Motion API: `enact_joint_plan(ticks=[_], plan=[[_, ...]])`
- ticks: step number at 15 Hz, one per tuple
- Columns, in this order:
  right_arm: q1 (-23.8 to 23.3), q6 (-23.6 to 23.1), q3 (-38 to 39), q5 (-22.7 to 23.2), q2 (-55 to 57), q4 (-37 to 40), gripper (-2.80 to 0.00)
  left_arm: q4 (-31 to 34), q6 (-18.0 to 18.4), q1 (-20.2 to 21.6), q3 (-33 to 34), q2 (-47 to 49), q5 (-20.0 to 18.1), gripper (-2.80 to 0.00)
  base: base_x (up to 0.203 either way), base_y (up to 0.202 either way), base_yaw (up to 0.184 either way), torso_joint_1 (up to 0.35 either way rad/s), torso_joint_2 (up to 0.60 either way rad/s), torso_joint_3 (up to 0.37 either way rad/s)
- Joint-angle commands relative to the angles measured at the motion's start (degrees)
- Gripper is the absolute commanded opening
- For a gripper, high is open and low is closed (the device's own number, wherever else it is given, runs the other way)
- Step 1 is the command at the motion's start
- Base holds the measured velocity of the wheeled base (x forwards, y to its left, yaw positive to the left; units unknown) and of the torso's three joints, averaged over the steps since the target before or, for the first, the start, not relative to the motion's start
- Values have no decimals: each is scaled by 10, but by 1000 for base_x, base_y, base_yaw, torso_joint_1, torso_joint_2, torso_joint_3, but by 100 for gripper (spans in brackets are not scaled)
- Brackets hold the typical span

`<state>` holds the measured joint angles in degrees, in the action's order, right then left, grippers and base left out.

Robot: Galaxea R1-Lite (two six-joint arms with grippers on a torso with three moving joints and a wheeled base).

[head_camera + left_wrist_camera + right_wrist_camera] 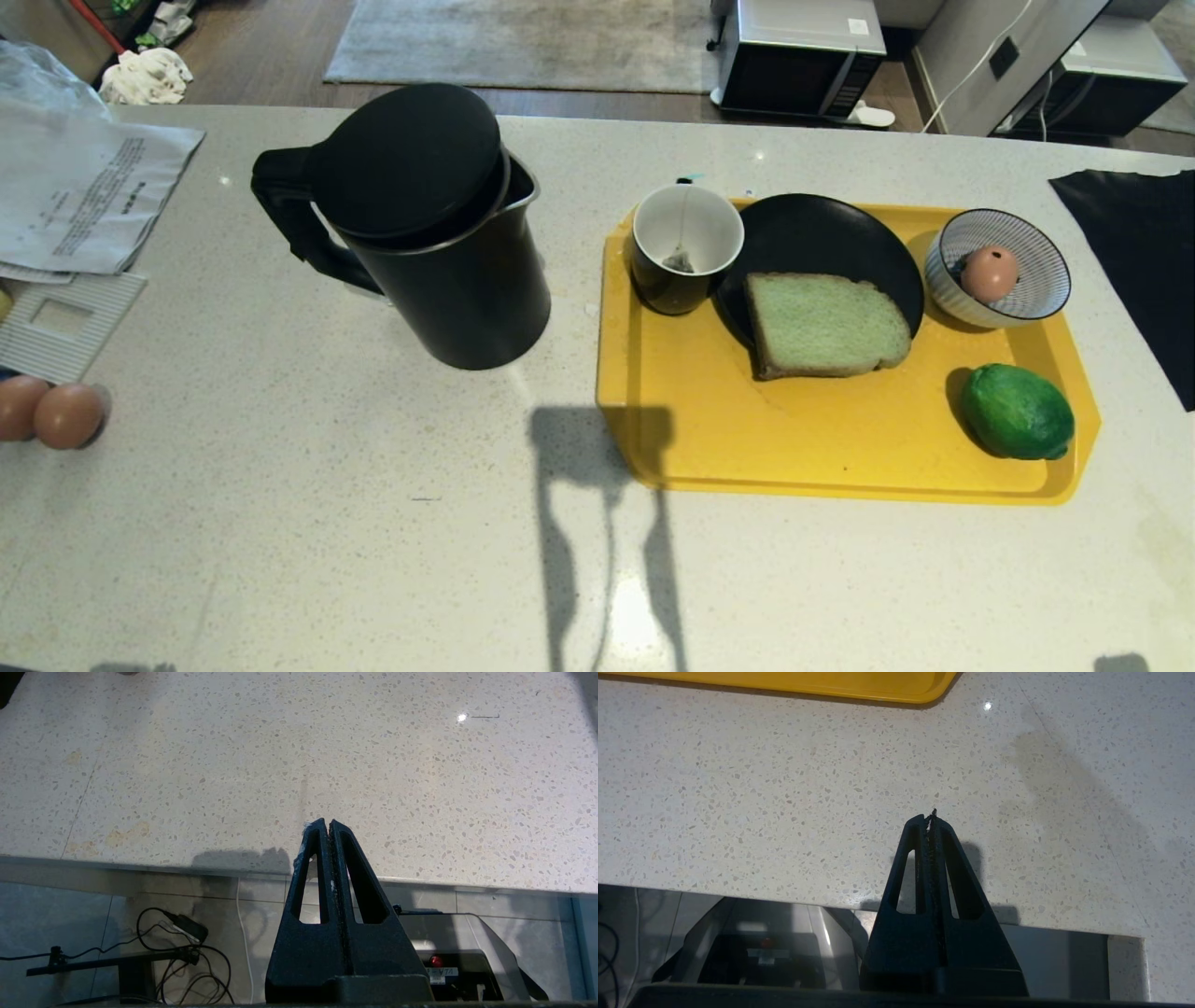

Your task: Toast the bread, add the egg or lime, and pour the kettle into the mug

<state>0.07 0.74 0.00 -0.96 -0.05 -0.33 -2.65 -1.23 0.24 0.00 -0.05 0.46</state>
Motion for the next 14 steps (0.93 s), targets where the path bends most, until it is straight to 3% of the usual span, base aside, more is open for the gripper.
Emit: enact_joint_plan(ticks=[1, 14], plan=[[0, 0, 1, 0, 0, 0, -280, -1, 0, 0, 10, -1, 1, -280, 0, 0, 0, 0, 0, 0], [-1, 1, 1, 0, 0, 0, -280, -1, -1, 0, 10, -1, 1, -280, 0, 0, 0, 0, 0, 0]])
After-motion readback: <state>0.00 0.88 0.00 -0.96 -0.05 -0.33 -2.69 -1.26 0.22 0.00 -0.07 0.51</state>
